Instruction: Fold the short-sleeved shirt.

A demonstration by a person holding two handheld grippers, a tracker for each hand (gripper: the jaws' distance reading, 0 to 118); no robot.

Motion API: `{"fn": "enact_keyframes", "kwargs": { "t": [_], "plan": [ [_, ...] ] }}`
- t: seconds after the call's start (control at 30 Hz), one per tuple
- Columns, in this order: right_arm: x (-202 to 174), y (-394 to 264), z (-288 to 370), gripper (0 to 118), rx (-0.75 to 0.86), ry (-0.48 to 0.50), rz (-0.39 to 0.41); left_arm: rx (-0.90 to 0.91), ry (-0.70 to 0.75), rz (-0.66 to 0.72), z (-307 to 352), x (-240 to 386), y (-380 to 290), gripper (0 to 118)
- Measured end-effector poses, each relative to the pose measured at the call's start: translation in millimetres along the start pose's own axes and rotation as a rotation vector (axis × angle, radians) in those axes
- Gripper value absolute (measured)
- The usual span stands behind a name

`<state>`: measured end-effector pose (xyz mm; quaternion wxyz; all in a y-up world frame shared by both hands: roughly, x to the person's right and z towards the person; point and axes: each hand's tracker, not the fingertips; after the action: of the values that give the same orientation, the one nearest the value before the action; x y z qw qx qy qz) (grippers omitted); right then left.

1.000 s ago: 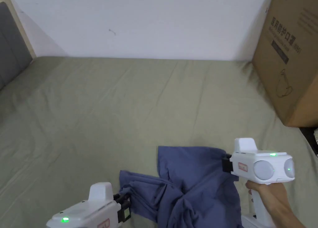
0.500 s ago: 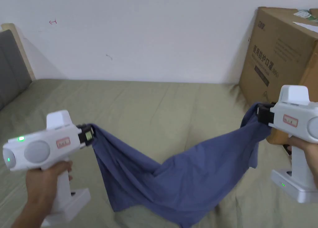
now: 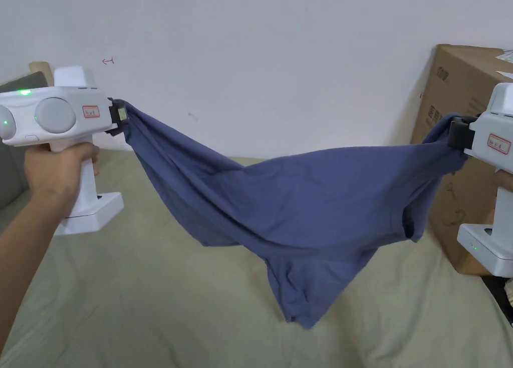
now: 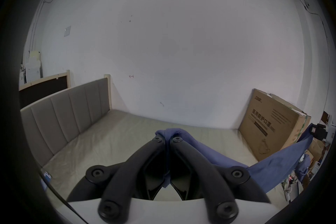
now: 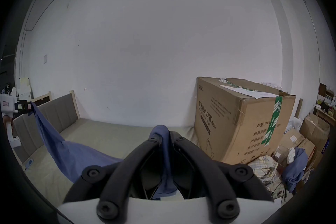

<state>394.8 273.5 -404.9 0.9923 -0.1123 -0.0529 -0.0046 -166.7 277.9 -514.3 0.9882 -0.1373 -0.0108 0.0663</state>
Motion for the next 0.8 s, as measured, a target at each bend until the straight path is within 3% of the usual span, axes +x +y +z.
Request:
{"fn": "enact_keyframes", "kwargs": {
  "t": [0.23,0.3,0.53,0.8],
  "plan": [
    [2,-23,-40,5,-0.009,-0.036,-0.031,-0.033,0.032,0.021,-20,-23,-22,1],
    [5,-41,-52,5,-0.05,-0.04,-0.079,-0.083,0.044,0.035,-30,-35,-47,1],
    [-3,-128,-61,6,-0.2,-0.055,-0.099,-0.261,0.104,0.088,-40,-75,-151,1],
    [-4,-246,-17,6,-0.413,-0.078,-0.128,-0.472,0.165,0.109,8,-109,-271,1]
  ]
}}
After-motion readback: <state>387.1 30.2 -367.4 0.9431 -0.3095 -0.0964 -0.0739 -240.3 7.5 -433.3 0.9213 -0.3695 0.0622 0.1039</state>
